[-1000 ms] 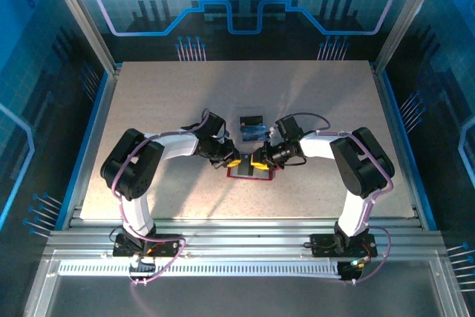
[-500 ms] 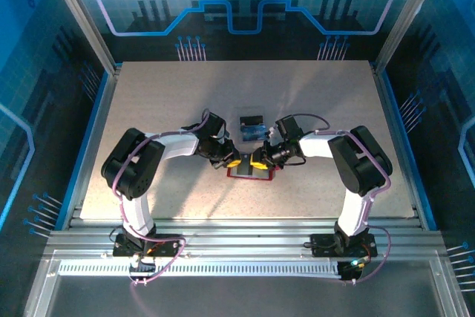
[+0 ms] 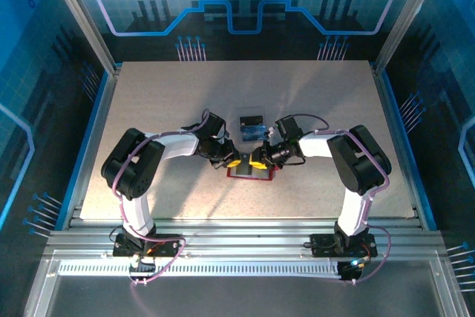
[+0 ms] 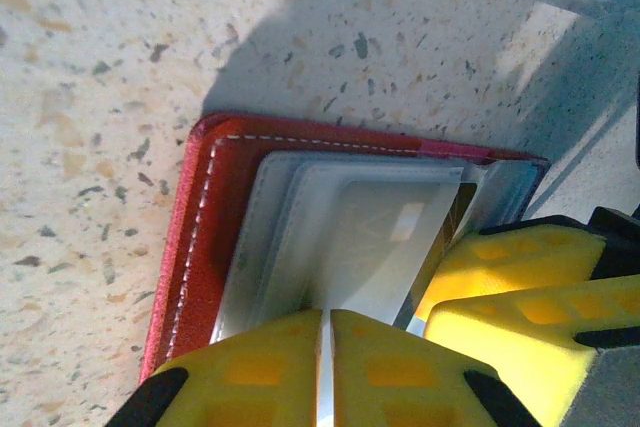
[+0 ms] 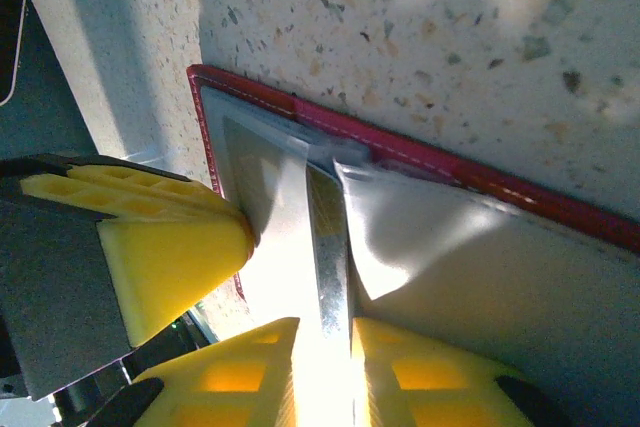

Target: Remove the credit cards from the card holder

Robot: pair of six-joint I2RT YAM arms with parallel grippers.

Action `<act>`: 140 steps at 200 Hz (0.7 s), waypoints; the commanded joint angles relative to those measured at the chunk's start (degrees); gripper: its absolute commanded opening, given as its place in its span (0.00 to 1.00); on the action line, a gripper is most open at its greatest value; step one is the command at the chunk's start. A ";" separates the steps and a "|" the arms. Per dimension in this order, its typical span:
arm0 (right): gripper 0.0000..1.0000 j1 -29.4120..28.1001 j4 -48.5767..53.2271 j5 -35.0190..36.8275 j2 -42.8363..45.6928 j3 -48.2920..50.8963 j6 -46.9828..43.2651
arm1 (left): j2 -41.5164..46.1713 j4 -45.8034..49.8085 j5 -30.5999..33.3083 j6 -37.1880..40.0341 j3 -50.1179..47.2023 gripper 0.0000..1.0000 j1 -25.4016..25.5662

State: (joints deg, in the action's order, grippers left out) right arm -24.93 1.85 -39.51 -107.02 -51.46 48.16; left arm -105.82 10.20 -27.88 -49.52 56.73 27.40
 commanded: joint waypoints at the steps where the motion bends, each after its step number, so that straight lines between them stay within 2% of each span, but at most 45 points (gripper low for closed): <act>1: 0.23 0.27 5.81 2.75 -0.59 -0.51 -1.88 | -0.97 0.80 0.36 0.02 -1.64 0.12 0.28; 140: 0.26 -1.52 7.41 2.24 -0.76 -2.97 -1.04 | -1.41 0.07 -0.44 -0.16 -2.24 0.12 0.29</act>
State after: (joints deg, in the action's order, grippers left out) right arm -25.54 6.61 -37.95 -107.02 -53.76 46.94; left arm -105.82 8.71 -28.14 -49.54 56.07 27.40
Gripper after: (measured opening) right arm 0.259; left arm 0.124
